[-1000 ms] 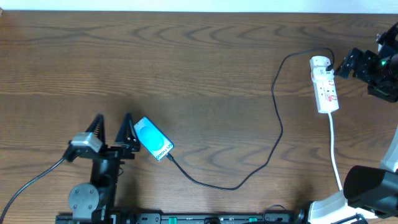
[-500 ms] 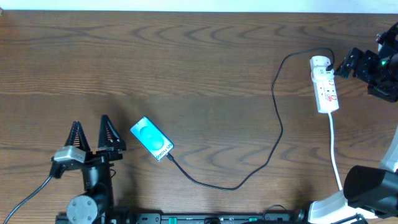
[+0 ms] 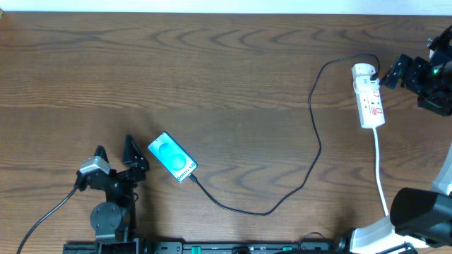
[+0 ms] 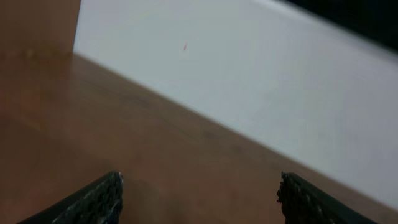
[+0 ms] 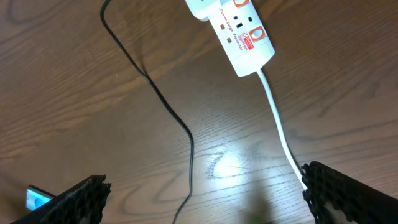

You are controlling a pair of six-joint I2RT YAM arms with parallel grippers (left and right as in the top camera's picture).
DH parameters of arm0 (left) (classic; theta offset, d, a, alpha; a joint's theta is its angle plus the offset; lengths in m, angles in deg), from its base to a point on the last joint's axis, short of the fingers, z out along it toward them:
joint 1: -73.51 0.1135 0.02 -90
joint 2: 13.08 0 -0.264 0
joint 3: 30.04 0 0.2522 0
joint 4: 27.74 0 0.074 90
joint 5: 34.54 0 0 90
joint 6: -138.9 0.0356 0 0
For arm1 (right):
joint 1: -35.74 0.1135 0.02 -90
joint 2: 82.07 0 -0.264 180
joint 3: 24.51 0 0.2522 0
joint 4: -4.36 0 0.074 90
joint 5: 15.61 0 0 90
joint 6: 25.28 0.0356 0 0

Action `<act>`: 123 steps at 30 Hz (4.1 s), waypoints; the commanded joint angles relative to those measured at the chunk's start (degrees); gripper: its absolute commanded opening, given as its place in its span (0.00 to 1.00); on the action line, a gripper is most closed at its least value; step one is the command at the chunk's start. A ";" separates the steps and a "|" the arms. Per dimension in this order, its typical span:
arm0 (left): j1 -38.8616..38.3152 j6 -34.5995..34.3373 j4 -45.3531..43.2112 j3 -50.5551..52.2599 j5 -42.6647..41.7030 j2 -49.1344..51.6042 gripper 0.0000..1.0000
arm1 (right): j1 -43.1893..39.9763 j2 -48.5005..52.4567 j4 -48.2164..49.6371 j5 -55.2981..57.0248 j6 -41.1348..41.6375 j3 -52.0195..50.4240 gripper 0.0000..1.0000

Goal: Plug charger to phone and switch on socket

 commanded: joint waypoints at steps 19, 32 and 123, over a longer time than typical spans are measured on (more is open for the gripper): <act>0.28 2.14 9.88 0.13 -4.17 -0.48 0.81 | 1.36 -0.59 -0.02 0.04 0.79 0.63 0.99; 0.28 16.33 9.86 0.11 -6.86 -0.46 0.81 | 1.36 -0.59 -0.02 0.02 0.79 0.63 0.99; 0.28 16.24 8.98 0.02 -15.61 -0.35 0.81 | 25.53 -81.61 105.28 0.11 -30.80 -100.76 0.99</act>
